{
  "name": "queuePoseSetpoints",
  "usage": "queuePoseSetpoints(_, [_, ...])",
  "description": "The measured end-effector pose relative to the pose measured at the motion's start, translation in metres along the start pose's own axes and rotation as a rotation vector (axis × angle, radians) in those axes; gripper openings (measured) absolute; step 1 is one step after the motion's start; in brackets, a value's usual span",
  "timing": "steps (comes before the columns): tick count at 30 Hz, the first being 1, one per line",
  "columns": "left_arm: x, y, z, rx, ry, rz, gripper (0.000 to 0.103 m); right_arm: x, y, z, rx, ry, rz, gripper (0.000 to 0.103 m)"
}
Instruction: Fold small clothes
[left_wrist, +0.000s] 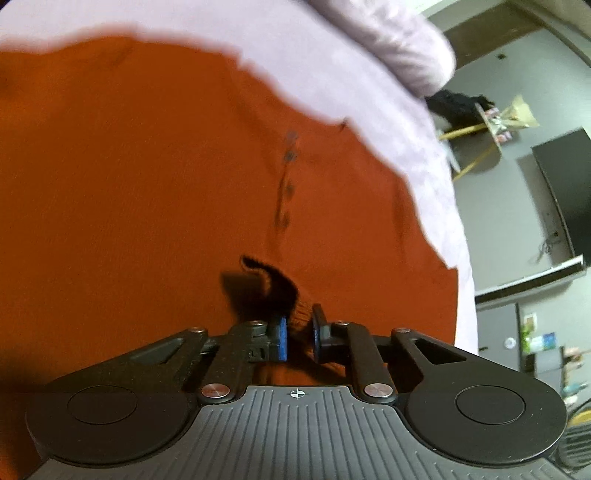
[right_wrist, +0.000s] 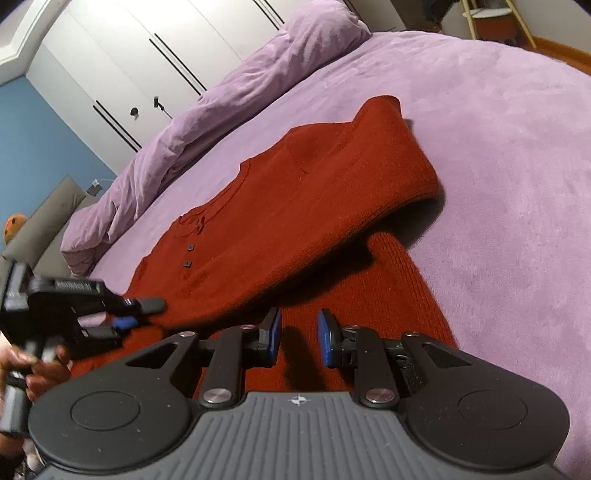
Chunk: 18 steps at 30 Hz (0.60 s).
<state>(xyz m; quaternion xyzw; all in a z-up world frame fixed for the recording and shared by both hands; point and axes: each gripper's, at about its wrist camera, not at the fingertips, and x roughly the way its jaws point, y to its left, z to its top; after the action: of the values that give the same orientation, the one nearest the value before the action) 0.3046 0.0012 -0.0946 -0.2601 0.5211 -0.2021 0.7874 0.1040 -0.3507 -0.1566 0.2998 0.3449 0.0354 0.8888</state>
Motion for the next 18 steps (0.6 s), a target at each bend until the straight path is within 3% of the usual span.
queuePoseSetpoints(2, [-0.02,-0.013,0.008,0.095,-0.094,0.037,0.013,-0.001,0.0,0.003,-0.02,-0.008,-0.028,0.019])
queuePoseSetpoints(6, [-0.06,-0.022,0.017,0.33,-0.298,0.31,0.013,-0.003,-0.003,0.011,-0.029,-0.057,-0.147,0.017])
queuePoseSetpoints(9, [-0.07,0.0,0.025,0.347,-0.342,0.443,0.014,-0.001,-0.002,0.017,-0.033,-0.066,-0.182,0.018])
queuePoseSetpoints(13, [-0.072,0.035,0.029,0.211,-0.31,0.367,0.014,0.006,0.004,0.029,-0.02,-0.05,-0.111,0.024])
queuePoseSetpoints(16, [-0.066,0.047,0.032,0.192,-0.296,0.357,0.014,0.017,0.014,0.045,-0.024,-0.066,-0.063,0.026])
queuePoseSetpoints(18, [-0.058,0.048,0.035,0.192,-0.287,0.356,0.014,0.022,0.02,0.056,-0.041,-0.104,-0.064,0.032])
